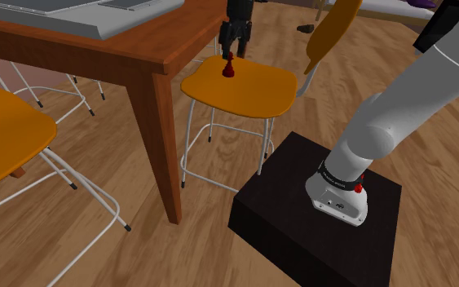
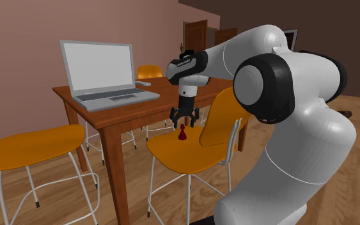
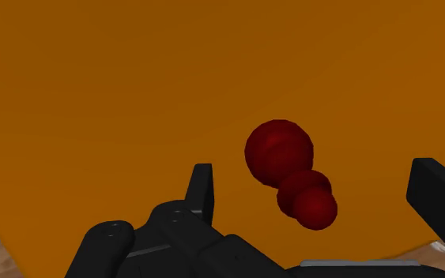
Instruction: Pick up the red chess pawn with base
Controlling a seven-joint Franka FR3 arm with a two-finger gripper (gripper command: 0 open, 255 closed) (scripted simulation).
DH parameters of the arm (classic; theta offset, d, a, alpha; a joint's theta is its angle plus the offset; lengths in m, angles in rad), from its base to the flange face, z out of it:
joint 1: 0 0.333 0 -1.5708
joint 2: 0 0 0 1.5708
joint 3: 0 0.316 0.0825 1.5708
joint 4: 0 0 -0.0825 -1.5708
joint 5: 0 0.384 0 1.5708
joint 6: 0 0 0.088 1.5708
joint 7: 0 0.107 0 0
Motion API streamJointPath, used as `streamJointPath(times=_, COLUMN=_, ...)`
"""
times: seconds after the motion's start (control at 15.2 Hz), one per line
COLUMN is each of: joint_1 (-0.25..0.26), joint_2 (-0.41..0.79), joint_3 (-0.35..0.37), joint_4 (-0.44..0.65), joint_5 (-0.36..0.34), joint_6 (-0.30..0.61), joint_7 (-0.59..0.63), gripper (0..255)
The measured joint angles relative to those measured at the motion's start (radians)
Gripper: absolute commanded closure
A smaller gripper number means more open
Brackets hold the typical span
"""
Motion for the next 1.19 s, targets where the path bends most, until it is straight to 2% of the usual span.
streamJointPath(times=0.13, joint_1=-0.001, joint_2=0.002, joint_3=0.001, joint_4=-0.020, joint_5=-0.003, joint_6=0.034, joint_7=-0.005, gripper=0)
streamJointPath(times=0.2, joint_1=-0.002, joint_2=0.002, joint_3=0.001, joint_4=-0.019, joint_5=-0.005, joint_6=0.026, joint_7=-0.006, gripper=255)
streamJointPath(times=0.46, joint_1=-0.002, joint_2=-0.005, joint_3=0.000, joint_4=-0.025, joint_5=-0.001, joint_6=0.055, joint_7=-0.001, gripper=255)
streamJointPath(times=0.86, joint_1=0.000, joint_2=-0.004, joint_3=-0.001, joint_4=-0.024, joint_5=-0.006, joint_6=0.051, joint_7=0.006, gripper=255)
streamJointPath(times=1.19, joint_1=0.001, joint_2=0.012, joint_3=-0.004, joint_4=0.006, joint_5=-0.004, joint_6=-0.003, joint_7=0.007, gripper=255)
